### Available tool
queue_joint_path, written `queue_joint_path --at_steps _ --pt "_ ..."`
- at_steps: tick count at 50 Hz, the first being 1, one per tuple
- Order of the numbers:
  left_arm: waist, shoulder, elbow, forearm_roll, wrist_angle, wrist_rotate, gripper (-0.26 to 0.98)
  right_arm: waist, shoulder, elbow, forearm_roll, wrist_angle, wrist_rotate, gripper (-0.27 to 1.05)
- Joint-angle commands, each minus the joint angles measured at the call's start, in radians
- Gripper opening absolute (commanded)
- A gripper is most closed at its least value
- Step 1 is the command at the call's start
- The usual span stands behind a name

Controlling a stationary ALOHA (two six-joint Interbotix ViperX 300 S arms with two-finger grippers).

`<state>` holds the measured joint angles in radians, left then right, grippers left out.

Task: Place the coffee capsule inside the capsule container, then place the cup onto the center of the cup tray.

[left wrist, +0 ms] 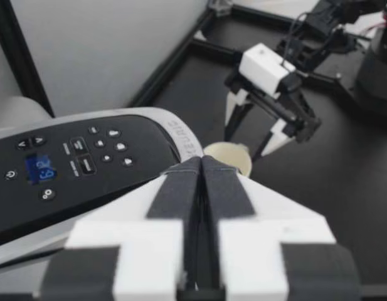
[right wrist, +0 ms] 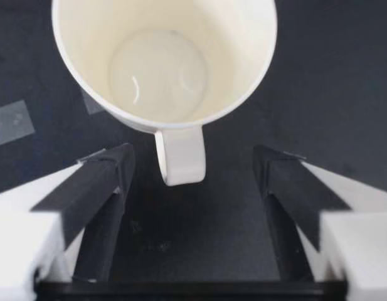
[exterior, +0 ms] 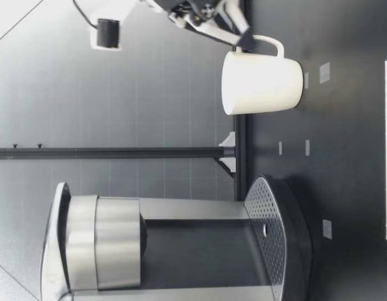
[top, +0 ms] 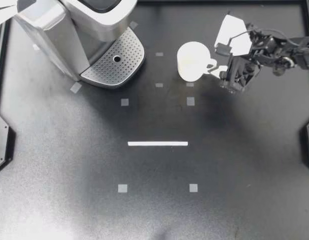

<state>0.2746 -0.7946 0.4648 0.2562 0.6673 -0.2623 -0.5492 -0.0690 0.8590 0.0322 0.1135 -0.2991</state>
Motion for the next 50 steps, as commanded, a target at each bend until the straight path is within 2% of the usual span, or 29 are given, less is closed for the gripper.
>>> queue_joint_path --at_steps 1,11,37,50 --pt "-0.002 0.002 -0.012 0.003 -0.012 -0.002 0.06 -0.008 -0.003 -0.012 0.000 -0.015 0.000 0.70" --pt "-0.002 0.003 -0.011 0.003 -0.015 -0.003 0.06 -0.008 0.006 -0.014 0.000 -0.020 0.000 0.62" --pt "-0.002 0.005 -0.011 0.009 -0.020 -0.003 0.06 -0.003 -0.018 -0.017 0.002 -0.037 0.003 0.24" --pt "-0.002 0.005 -0.011 0.015 -0.020 -0.005 0.06 0.029 -0.029 -0.008 0.025 -0.100 0.025 0.16"
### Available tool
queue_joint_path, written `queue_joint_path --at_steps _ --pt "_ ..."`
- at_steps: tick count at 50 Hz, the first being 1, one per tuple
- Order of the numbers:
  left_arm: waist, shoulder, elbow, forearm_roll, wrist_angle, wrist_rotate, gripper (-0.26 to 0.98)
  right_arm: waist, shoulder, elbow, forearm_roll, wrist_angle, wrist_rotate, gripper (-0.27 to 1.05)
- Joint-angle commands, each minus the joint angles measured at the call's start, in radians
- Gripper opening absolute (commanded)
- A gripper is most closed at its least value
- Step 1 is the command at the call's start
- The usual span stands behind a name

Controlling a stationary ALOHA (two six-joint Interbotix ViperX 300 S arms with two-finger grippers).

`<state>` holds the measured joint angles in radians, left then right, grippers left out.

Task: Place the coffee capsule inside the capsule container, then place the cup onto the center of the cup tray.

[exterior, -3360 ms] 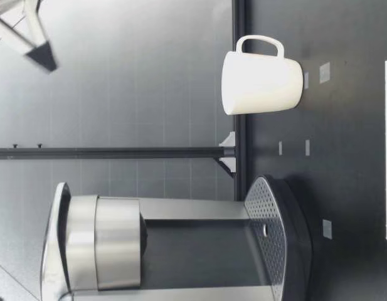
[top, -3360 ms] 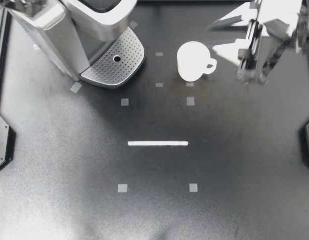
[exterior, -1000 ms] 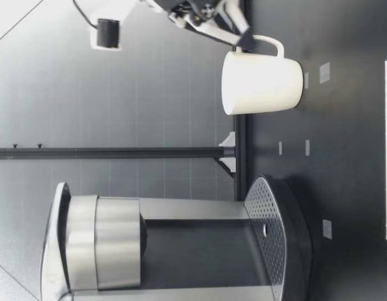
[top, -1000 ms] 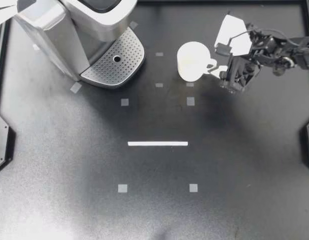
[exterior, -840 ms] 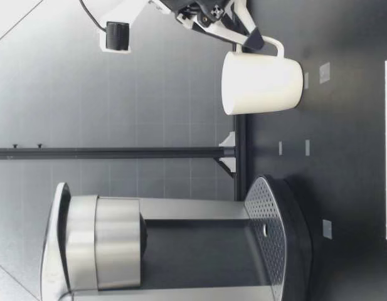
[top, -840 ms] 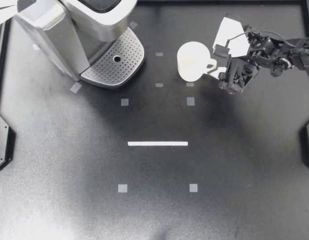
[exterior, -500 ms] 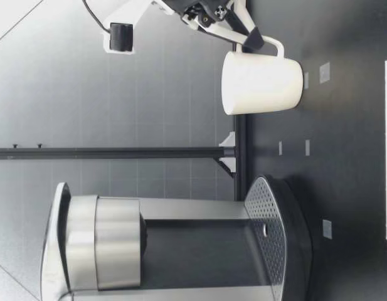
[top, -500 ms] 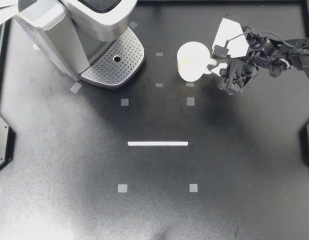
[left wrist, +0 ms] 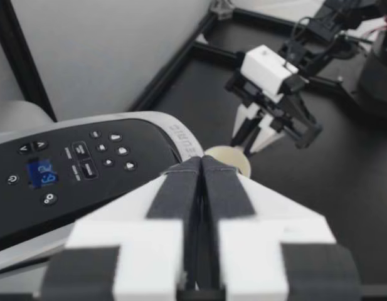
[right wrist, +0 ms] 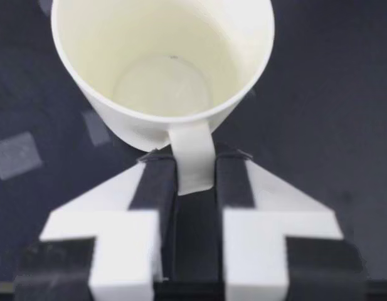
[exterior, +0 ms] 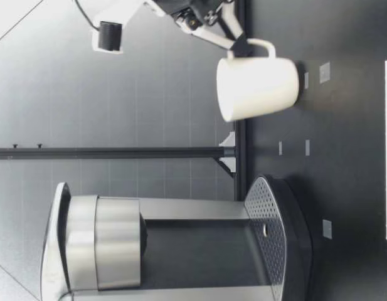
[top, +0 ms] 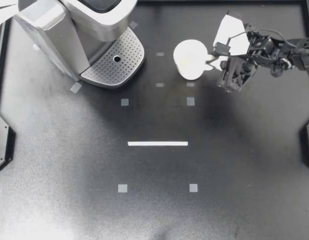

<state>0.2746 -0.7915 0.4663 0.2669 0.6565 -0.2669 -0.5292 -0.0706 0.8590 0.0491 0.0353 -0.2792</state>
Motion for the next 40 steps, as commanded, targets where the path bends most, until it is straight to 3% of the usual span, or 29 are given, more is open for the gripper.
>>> queue_joint_path --at_steps 1,14,23,40 --pt "-0.002 0.002 -0.012 0.005 -0.009 0.000 0.06 0.012 -0.028 -0.005 0.009 -0.029 0.008 0.16" --pt "0.000 0.002 -0.012 0.005 -0.011 0.000 0.06 0.078 -0.046 -0.012 0.018 -0.120 0.064 0.16" --pt "-0.002 0.000 -0.003 0.006 -0.020 -0.002 0.06 0.135 -0.038 -0.089 0.018 -0.144 0.094 0.16" --pt "-0.002 -0.012 0.015 0.006 -0.034 -0.003 0.06 0.140 0.104 -0.244 0.009 -0.152 0.104 0.16"
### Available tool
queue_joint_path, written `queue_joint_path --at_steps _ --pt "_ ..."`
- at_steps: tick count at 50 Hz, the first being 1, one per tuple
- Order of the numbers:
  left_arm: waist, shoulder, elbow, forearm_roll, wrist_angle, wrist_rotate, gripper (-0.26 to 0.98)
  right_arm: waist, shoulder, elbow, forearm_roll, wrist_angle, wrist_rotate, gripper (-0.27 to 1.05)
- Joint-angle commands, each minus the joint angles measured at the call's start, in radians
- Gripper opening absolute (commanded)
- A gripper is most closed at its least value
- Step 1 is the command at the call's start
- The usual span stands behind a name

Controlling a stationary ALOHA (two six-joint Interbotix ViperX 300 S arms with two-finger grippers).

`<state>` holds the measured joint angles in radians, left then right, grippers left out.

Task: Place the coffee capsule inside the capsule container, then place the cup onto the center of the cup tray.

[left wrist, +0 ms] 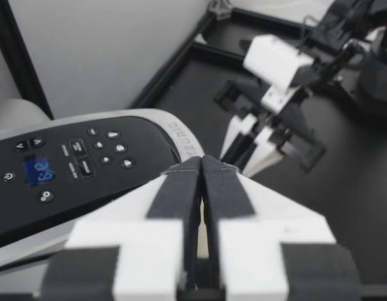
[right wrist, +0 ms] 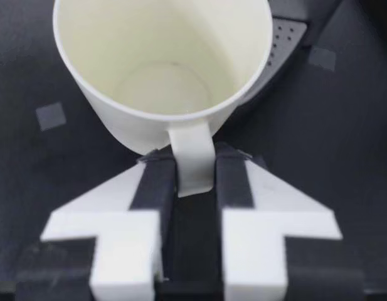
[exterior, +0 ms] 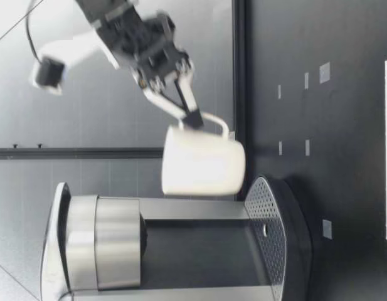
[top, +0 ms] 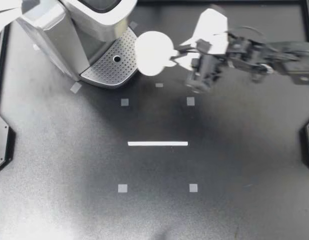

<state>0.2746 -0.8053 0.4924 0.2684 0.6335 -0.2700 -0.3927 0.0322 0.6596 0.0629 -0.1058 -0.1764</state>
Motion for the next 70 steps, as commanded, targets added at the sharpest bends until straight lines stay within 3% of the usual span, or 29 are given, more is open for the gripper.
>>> queue_joint_path --at_steps 1,29,70 --pt "-0.002 0.002 -0.011 0.003 -0.011 0.000 0.06 0.003 0.011 -0.057 -0.009 -0.009 0.002 0.16" --pt "-0.002 -0.015 0.012 0.005 -0.028 0.002 0.06 0.003 0.160 -0.236 -0.060 0.035 0.002 0.16" --pt "0.000 -0.017 0.017 0.008 -0.029 0.002 0.06 -0.011 0.252 -0.318 -0.086 0.048 0.000 0.16"
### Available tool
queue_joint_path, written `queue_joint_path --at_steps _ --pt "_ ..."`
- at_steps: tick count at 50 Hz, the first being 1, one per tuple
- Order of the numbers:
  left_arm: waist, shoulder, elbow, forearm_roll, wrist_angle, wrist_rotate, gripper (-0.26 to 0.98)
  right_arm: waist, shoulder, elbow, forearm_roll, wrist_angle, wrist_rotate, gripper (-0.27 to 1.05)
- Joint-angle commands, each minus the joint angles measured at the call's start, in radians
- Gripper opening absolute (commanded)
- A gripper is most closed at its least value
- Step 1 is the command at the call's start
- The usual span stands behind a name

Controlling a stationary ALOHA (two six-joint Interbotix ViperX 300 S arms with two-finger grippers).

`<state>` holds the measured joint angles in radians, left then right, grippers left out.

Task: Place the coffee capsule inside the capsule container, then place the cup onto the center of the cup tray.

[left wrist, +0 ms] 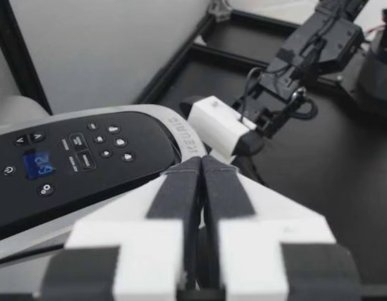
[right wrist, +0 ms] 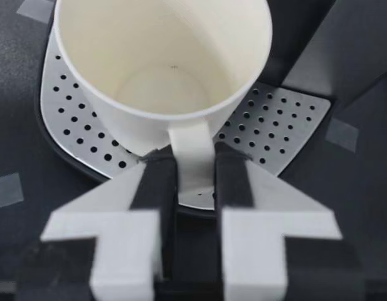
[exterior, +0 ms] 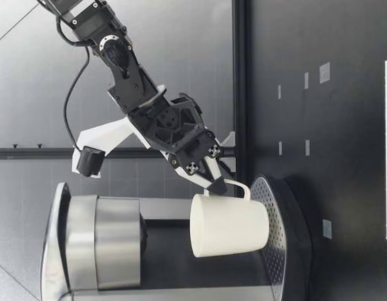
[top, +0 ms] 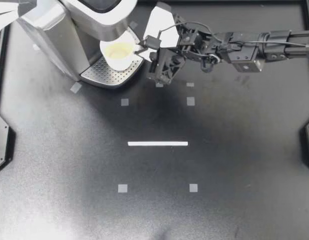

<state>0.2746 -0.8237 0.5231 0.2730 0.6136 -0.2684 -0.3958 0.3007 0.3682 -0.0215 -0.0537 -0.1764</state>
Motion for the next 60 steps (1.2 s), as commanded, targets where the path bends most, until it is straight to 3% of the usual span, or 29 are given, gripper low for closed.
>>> queue_joint_path --at_steps 1,16,34,44,50,60 --pt "-0.002 0.002 -0.014 0.003 -0.009 0.000 0.06 -0.009 -0.015 -0.028 -0.002 -0.005 0.000 0.16" --pt "0.000 0.003 -0.012 0.005 -0.009 0.000 0.06 -0.008 -0.011 -0.034 -0.002 0.000 0.000 0.21" --pt "-0.002 0.002 -0.011 0.005 -0.028 -0.002 0.06 -0.008 0.005 -0.060 -0.002 0.015 0.002 0.61" --pt "0.000 0.003 -0.005 0.006 -0.035 -0.002 0.06 -0.002 -0.018 -0.052 -0.002 0.020 0.000 0.64" --pt "0.018 0.002 0.005 0.008 -0.055 -0.002 0.06 0.018 -0.048 -0.034 -0.002 0.018 0.000 0.65" --pt "0.100 0.015 0.025 0.008 -0.110 0.000 0.06 0.032 -0.150 0.063 0.002 0.006 0.005 0.65"
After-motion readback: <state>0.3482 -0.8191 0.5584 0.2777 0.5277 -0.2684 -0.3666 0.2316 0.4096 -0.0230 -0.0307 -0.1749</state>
